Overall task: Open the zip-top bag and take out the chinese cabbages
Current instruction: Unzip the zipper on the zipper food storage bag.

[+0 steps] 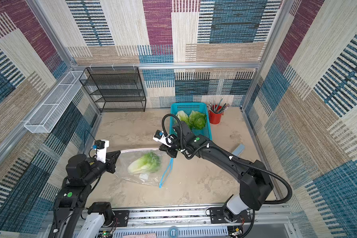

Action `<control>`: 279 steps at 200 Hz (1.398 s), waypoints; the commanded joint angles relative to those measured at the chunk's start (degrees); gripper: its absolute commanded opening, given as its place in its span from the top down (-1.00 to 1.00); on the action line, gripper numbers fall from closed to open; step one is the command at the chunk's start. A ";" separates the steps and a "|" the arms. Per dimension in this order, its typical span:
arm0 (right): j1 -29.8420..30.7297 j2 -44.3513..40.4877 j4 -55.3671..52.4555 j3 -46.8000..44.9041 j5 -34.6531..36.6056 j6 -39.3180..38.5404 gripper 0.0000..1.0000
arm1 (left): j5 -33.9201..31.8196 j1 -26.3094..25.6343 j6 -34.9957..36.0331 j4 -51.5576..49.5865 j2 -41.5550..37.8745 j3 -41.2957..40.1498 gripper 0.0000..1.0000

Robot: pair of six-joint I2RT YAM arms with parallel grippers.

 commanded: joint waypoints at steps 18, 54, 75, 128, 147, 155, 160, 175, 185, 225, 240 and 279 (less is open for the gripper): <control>-0.68 -2.08 -0.12 -1.93 3.39 0.03 1.00 | -3.72 0.11 0.91 -0.23 0.29 0.59 1.00; -1.11 -3.38 -0.29 -3.52 4.90 0.03 1.00 | -4.37 0.21 1.00 -0.43 0.33 0.71 1.00; -1.27 -3.87 -0.73 -3.98 5.86 0.07 1.00 | -4.35 0.23 0.99 -0.50 0.41 0.71 1.00; -1.44 -4.69 -1.09 -4.63 6.09 0.47 1.00 | -4.58 0.23 1.26 -0.96 1.34 0.98 1.00; -1.49 -4.59 -0.36 -4.55 5.26 1.10 1.00 | -1.78 0.23 1.09 -0.02 0.76 0.59 1.00; -1.48 -4.39 0.03 -4.25 4.18 1.45 1.00 | -0.97 0.18 1.00 0.32 0.56 0.30 1.00; -1.49 -4.22 0.25 -3.96 3.48 1.71 1.00 | -0.59 0.18 0.91 0.51 0.41 0.14 1.00; -1.44 -3.46 0.79 -2.91 1.69 2.55 1.00 | -0.16 0.22 0.66 1.06 0.47 -0.12 1.00; -1.46 -2.88 1.39 -2.24 0.88 2.96 1.00 | 0.47 0.13 0.49 1.17 0.83 0.01 1.00; -1.49 -1.19 2.69 0.00 -2.51 4.31 1.00 | 4.24 0.14 -0.48 2.50 2.21 -0.08 1.00; -1.48 -0.80 3.02 0.46 -3.59 4.89 1.00 | 5.01 0.12 -1.00 3.07 2.37 -0.06 1.00; -1.48 -0.41 5.01 0.35 -6.42 6.50 1.00 | 7.62 0.02 -2.60 3.79 2.95 -0.11 1.00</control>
